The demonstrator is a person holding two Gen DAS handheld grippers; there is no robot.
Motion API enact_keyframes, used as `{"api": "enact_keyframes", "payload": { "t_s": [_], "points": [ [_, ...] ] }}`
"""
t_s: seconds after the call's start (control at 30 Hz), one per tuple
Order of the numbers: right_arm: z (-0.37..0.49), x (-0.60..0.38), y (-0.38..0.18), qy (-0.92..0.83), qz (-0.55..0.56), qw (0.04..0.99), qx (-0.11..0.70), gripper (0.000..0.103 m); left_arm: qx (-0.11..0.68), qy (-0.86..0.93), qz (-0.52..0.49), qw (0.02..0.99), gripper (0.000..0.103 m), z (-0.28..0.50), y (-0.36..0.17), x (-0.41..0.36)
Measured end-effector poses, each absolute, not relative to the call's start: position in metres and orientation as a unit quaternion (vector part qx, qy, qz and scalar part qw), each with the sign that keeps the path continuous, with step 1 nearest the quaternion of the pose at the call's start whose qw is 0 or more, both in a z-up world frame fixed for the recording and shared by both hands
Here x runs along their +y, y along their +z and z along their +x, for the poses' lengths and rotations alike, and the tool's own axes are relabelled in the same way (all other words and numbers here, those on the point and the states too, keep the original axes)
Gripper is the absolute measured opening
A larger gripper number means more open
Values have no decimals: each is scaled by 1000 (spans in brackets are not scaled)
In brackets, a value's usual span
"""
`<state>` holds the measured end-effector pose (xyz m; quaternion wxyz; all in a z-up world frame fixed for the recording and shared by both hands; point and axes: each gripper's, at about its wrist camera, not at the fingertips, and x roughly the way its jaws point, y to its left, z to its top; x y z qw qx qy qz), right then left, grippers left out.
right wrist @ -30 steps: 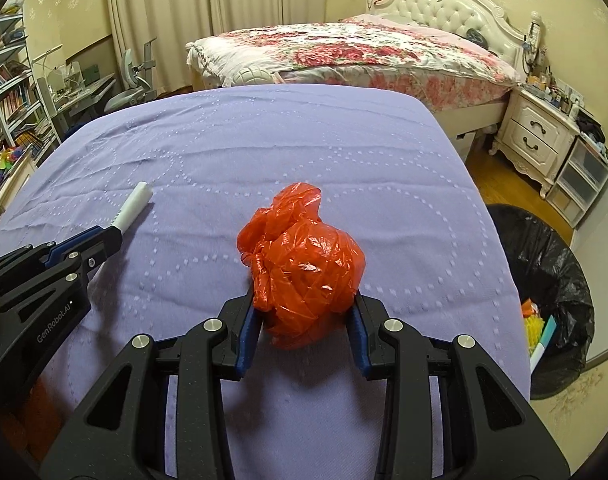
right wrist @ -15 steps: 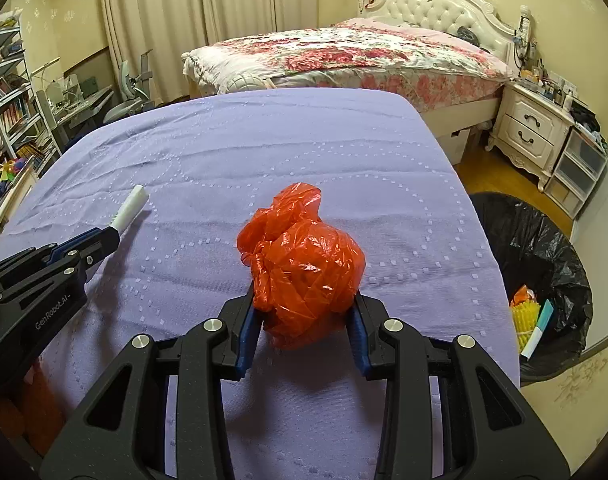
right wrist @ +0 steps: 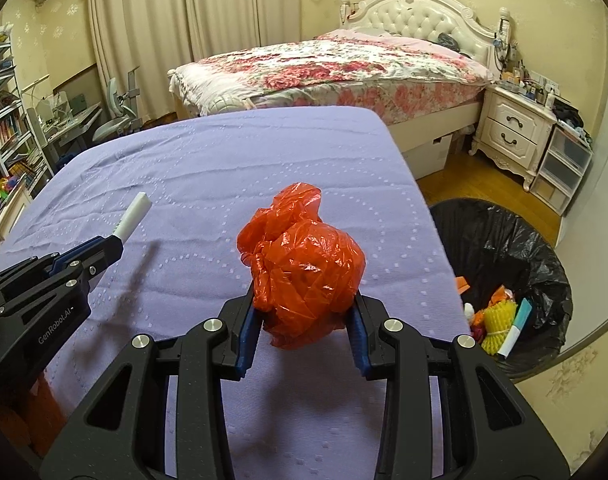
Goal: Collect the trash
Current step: 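Carry the toothpaste tube and red bag over the black bin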
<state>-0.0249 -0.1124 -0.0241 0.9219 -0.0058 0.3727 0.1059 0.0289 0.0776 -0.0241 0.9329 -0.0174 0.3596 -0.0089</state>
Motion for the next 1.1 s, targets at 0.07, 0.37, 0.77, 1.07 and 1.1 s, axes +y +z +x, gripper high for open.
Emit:
{"api": "enact_keyframes", "payload": {
  "t_s": [0.07, 0.37, 0.77, 1.07, 1.1],
  "points": [
    [-26, -118, -20, 100, -4, 924, 368, 37, 355, -18, -13, 934, 17, 29, -20, 69],
    [-32, -158, -2, 54, 12, 937, 345, 37, 338, -66, 4, 939, 17, 38, -4, 22],
    [-35, -228, 12, -27, 37, 947, 318, 37, 321, -116, 22, 940, 17, 53, 10, -39],
    [-34, -276, 11, -79, 56, 946, 308, 37, 310, -143, 43, 939, 17, 69, 11, -86],
    [-33, -280, 11, -83, 58, 946, 308, 37, 309, -144, 45, 939, 17, 71, 10, -91]
  ]
}}
